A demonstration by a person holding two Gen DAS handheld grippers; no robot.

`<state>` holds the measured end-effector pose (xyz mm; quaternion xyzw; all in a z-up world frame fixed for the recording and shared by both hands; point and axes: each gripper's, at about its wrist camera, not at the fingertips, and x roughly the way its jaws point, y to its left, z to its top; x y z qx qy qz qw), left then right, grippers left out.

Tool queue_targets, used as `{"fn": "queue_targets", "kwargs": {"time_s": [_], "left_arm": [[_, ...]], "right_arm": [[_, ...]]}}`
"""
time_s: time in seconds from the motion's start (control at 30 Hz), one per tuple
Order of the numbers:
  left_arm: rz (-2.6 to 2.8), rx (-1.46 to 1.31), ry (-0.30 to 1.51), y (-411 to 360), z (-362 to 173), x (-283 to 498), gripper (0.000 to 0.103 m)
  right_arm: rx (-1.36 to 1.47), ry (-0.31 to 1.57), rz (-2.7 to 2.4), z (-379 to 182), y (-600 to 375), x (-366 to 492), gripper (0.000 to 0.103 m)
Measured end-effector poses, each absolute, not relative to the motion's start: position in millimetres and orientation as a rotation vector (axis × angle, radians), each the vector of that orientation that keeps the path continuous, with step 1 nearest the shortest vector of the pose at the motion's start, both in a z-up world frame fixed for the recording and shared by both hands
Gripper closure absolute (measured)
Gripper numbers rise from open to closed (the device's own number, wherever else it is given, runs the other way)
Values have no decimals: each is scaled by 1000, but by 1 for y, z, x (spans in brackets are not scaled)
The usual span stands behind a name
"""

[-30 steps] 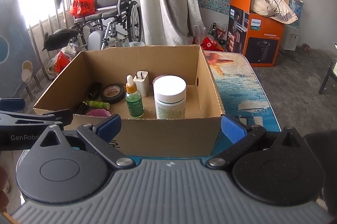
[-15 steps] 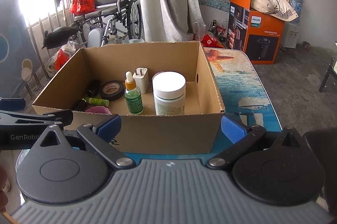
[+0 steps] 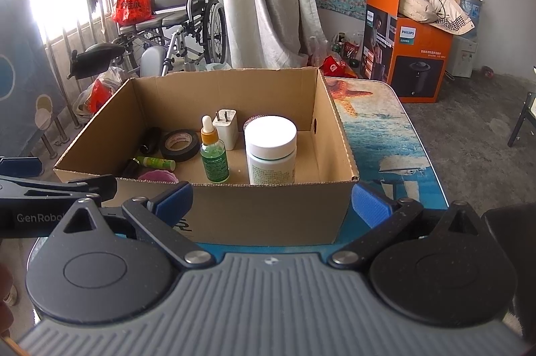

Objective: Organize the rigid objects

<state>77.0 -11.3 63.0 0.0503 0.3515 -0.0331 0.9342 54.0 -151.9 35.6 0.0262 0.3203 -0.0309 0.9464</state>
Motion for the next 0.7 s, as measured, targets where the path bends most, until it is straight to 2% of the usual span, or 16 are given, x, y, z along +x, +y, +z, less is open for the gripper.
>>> {"fn": "queue_targets", "kwargs": {"time_s": [0.7], "left_arm": [[-66,102,720,-11,63,76,0]], "right_arm": [[56,653,-64,37,-151,53,1]]}}
